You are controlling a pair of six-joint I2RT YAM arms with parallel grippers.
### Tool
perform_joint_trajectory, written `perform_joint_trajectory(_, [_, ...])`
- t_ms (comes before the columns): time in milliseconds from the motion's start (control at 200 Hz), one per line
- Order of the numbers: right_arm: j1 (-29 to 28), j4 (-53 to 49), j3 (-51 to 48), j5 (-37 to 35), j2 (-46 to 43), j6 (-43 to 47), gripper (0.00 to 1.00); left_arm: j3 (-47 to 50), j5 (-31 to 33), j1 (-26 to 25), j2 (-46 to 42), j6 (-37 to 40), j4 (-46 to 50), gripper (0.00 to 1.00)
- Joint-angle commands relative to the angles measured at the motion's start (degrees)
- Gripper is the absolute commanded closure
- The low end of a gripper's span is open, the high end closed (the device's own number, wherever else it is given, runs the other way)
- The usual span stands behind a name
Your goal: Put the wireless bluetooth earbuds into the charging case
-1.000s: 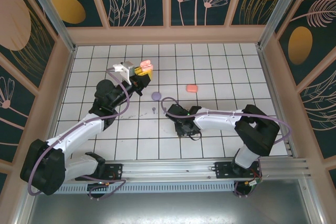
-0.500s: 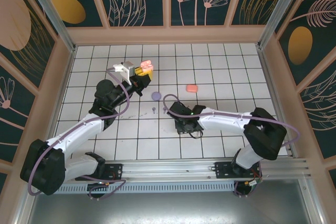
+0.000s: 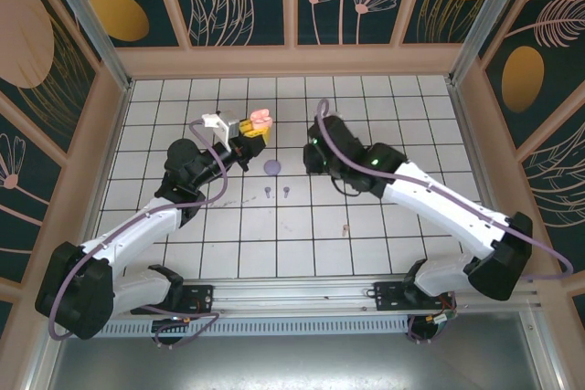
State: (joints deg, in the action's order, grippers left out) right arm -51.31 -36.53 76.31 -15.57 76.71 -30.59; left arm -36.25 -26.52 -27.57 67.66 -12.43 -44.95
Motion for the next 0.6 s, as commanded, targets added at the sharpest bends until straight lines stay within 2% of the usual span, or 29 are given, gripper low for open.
perform_joint_trajectory(0, [0.84,2.02,6.78,-1.83,-1.9,7.12,0.82,-0.02,-0.49,-1.49,0.03,5.47,-4.1,1.0])
perform_joint_trajectory(215, [0.86,9.87,12.33,1.14,-2.99,13.39,0.82,2.7,4.84,-7.9,0.21,16.86,-8.17,1.0])
perform_joint_trajectory(440, [-0.74,19.74,6.79,6.47,-7.1,18.61,0.82,4.25,9.7,-10.46,1.29,18.1,-15.31,1.0])
perform_joint_trajectory(596, [-1.76,23.9,2.67,8.51,-9.27,20.05,0.81,3.5,10.1,-10.83,2.11,18.17,-16.82,1.0])
